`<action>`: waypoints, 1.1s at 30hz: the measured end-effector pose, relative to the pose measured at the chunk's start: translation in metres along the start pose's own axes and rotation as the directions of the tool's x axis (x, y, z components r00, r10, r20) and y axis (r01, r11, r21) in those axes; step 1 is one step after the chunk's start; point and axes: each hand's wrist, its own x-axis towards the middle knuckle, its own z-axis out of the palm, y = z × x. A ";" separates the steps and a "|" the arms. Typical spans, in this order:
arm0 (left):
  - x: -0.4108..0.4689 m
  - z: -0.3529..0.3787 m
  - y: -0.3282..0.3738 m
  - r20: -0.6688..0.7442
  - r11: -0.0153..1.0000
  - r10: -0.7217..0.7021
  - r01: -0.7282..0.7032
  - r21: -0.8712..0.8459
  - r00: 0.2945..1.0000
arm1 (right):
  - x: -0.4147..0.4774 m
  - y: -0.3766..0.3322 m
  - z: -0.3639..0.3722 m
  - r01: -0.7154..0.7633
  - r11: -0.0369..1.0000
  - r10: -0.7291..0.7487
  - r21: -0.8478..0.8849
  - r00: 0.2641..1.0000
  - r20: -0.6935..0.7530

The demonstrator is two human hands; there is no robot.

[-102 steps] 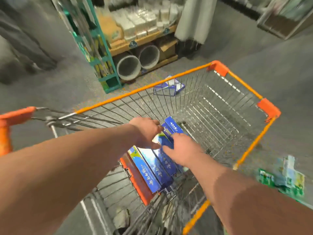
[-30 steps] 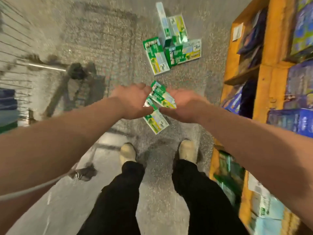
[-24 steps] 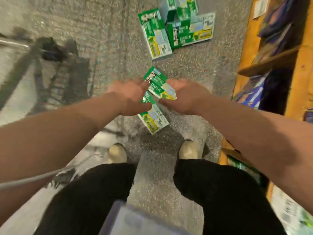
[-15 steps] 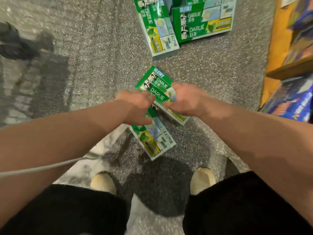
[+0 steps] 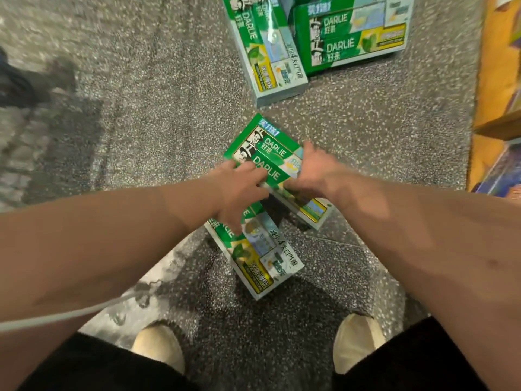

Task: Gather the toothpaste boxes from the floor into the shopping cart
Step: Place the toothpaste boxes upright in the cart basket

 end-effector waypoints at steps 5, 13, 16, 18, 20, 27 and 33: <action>0.005 0.008 0.011 0.110 0.988 0.011 -0.027 0.150 0.994 | 0.001 -0.001 -0.004 -0.008 1.000 0.008 0.002 1.000 -0.023; 0.003 0.017 0.018 0.040 0.987 0.059 -0.065 0.149 0.997 | -0.013 -0.008 -0.011 -0.045 0.977 0.049 0.207 0.999 -0.016; -0.005 0.017 0.011 0.034 0.997 0.040 -0.042 0.064 0.999 | -0.020 -0.012 -0.012 0.041 0.977 -0.031 0.207 0.998 -0.050; -0.012 0.014 0.006 -0.023 0.999 0.042 -0.041 0.030 0.999 | -0.024 -0.018 -0.013 0.104 0.983 -0.092 0.149 0.992 -0.083; -0.020 0.011 0.003 -0.099 0.999 0.043 -0.040 0.025 0.994 | -0.023 -0.024 -0.015 0.155 0.985 -0.147 0.070 0.984 -0.103; -0.044 -0.003 0.000 -0.258 0.996 -0.079 0.088 0.024 0.963 | -0.028 -0.032 -0.012 0.304 0.952 -0.304 -0.009 0.949 -0.089; -0.054 -0.011 0.009 -0.352 0.966 -0.177 0.230 0.115 0.919 | -0.036 -0.039 -0.010 0.306 0.947 -0.306 0.101 0.952 -0.019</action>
